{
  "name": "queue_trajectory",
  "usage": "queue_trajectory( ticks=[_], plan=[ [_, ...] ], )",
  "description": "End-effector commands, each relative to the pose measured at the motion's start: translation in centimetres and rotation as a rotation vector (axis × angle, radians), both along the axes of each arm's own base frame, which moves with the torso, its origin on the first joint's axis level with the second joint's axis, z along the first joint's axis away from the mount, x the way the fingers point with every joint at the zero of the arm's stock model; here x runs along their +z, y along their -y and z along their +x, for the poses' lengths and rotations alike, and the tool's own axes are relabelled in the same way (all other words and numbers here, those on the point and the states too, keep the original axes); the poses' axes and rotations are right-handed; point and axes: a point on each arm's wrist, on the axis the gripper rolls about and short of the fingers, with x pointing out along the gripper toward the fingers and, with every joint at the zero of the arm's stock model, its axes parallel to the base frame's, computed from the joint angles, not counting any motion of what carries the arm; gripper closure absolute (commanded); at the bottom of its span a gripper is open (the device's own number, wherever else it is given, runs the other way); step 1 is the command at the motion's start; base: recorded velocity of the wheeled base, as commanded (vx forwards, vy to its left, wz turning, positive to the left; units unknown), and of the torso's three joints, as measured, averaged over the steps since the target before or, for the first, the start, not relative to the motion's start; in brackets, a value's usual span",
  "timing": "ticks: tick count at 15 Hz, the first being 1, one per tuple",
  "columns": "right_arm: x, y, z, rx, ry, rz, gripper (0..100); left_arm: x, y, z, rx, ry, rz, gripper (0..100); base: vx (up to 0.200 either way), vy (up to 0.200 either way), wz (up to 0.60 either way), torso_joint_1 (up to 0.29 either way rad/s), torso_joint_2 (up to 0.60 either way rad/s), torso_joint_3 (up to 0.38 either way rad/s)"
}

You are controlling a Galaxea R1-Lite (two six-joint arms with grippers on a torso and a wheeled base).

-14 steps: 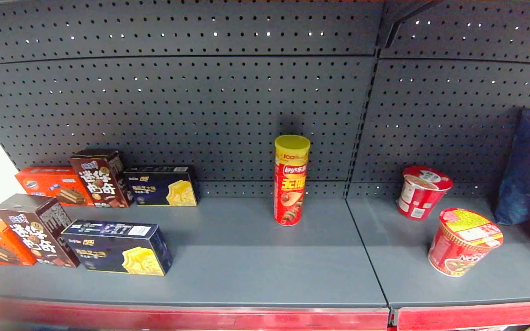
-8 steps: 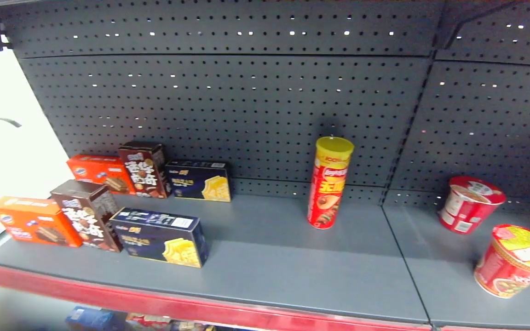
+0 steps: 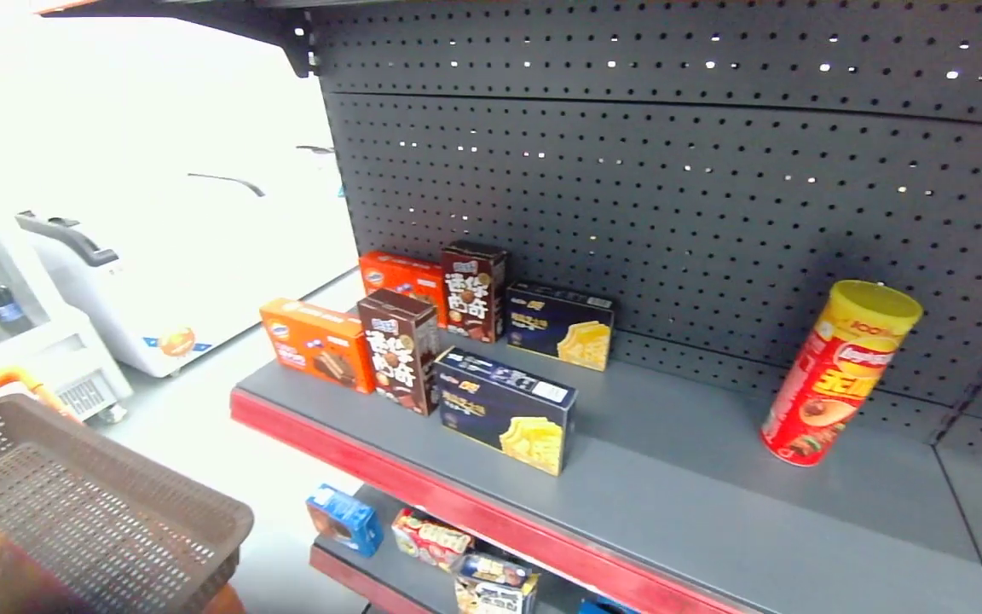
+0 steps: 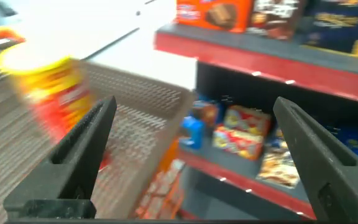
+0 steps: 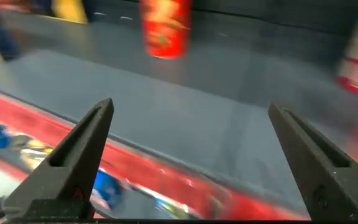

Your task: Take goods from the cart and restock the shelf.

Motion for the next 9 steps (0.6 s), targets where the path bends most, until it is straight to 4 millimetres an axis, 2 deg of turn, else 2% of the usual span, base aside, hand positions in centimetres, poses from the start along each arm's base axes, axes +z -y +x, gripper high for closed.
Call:
queue_trajectory(
  ticks=[1, 7, 9],
  plan=[
    [0.00, 0.00, 0.00, 0.000, 0.000, 0.000, 0, 0.00, 0.00, 0.01, 0.001, -0.002, -0.001, 0, 0.000, 0.000, 0.60, -0.002, 0.00, -0.002],
    [0.00, 0.00, 0.00, 0.000, 0.000, 0.000, 0, 0.02, 0.00, 0.01, 0.001, 0.000, 0.000, 0, 0.000, 0.000, 0.60, 0.005, 0.00, 0.004],
    [0.00, 0.00, 0.00, 0.000, 0.000, 0.000, 0, 0.02, 0.00, 0.01, 0.001, 0.000, 0.006, 0, 0.000, 0.000, 0.00, 0.000, 0.00, 0.000]
  ],
)
